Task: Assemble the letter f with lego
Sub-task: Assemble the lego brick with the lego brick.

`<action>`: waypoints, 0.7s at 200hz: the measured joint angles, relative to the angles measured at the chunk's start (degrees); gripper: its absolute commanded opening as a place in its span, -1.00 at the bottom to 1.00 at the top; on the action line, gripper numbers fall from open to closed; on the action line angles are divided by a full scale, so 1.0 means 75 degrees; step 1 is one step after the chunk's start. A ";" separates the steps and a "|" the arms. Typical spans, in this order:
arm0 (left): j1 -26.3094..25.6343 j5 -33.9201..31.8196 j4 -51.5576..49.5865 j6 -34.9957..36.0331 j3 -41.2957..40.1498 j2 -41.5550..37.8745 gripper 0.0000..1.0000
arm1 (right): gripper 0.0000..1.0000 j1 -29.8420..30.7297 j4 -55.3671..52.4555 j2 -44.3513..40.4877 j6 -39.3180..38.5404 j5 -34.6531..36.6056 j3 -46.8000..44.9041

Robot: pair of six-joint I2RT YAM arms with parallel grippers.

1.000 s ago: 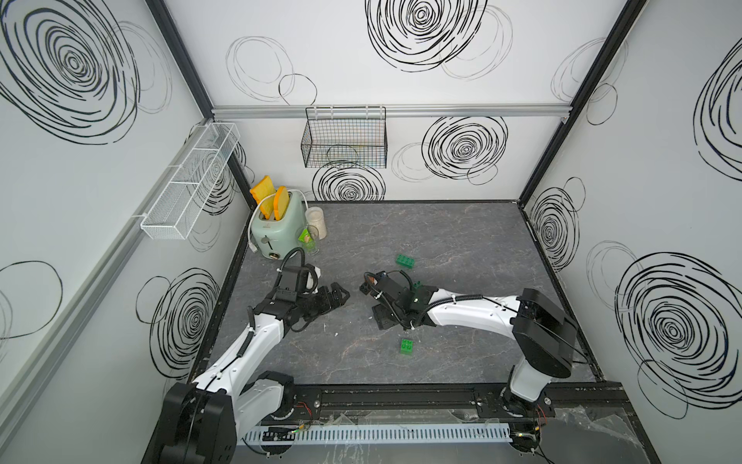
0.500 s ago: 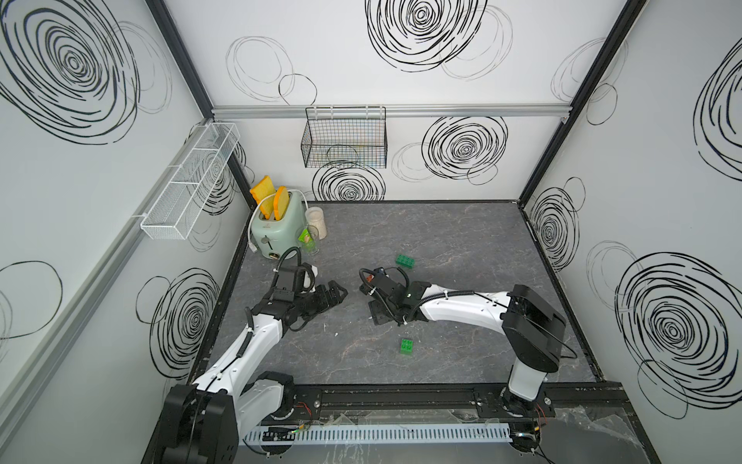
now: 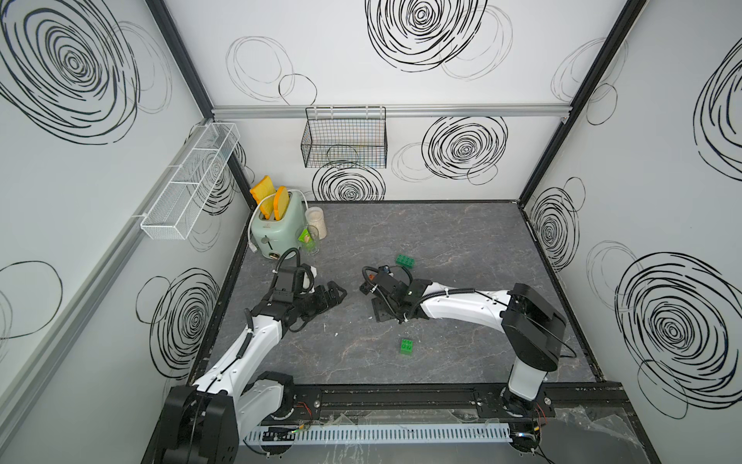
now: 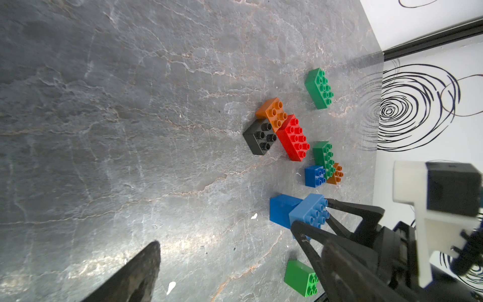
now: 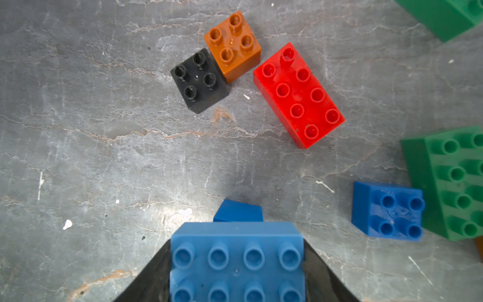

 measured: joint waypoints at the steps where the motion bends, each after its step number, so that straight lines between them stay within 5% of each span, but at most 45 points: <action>1: 0.0000 0.0000 0.0000 0.0000 0.0000 0.0000 0.96 | 0.23 0.0000 0.0003 0.0000 0.0003 -0.0003 0.0000; 140: 0.0044 -0.0009 0.0096 -0.0055 -0.0032 -0.0137 0.96 | 0.25 0.0280 0.0023 0.0251 0.0501 0.0361 0.0230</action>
